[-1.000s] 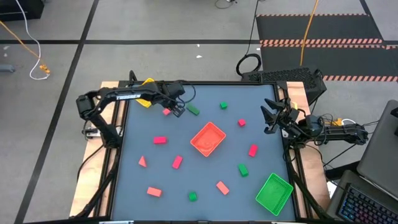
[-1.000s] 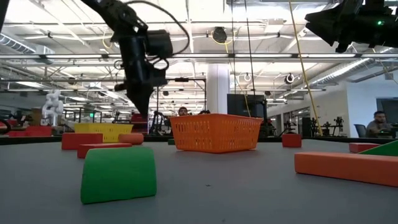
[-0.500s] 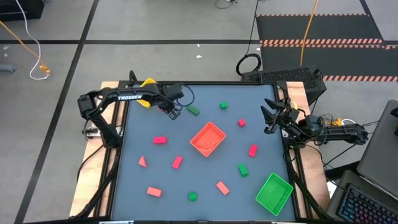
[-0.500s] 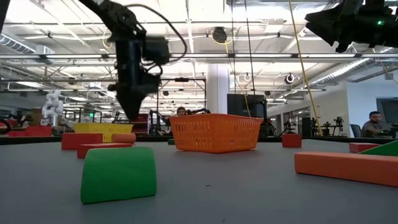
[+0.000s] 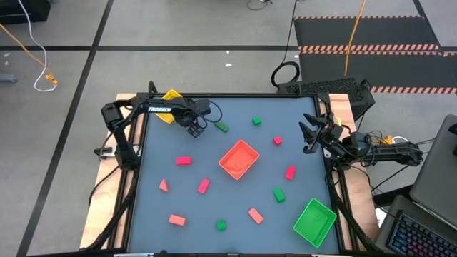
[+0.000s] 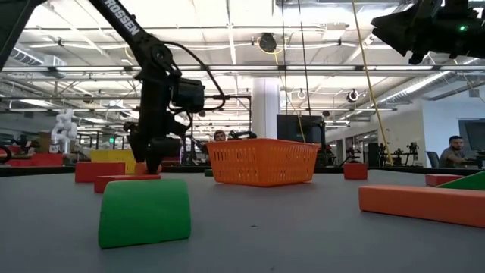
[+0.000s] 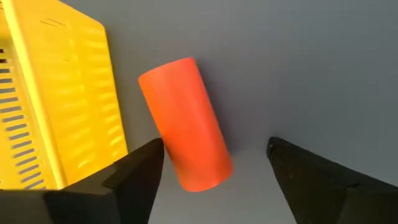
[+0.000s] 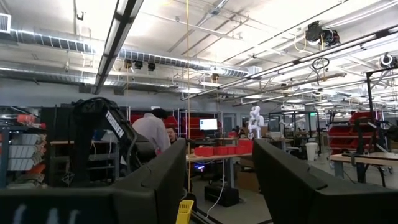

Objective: Sort & place blocks by color
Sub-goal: Put the orange block into the yellow bin

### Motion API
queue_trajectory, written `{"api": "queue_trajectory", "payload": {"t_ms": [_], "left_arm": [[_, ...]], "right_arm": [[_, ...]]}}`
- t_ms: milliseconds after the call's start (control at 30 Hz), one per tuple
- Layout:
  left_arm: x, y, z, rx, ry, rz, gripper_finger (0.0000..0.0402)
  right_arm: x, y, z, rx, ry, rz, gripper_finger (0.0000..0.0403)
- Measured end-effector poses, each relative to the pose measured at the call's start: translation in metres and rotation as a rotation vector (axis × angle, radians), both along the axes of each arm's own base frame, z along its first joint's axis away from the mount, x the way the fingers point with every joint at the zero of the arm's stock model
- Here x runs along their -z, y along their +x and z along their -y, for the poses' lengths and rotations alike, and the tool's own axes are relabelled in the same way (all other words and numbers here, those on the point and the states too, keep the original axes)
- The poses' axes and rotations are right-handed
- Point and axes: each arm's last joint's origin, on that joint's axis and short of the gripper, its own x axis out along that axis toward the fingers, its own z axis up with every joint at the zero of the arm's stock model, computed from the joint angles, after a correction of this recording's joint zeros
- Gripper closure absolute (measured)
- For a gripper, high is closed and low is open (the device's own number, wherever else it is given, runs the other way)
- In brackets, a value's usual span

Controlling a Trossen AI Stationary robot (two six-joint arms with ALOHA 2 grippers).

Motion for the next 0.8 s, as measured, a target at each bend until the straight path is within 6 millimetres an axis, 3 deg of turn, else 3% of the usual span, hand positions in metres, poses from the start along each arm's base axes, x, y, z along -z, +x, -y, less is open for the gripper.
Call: {"api": "queue_trajectory", "payload": {"t_ms": [533,800], "left_arm": [[-0.001,0.004,0.003,-0.005,0.005,0.039,0.0204],[-0.020,0.003,0.004,-0.045,0.021,0.145,0.0215]], "right_arm": [[0.000,0.000,0.000,0.002,0.001,-0.004,0.0220],[0.001,0.000,0.000,0.003,0.002,-0.007,0.0220]]}}
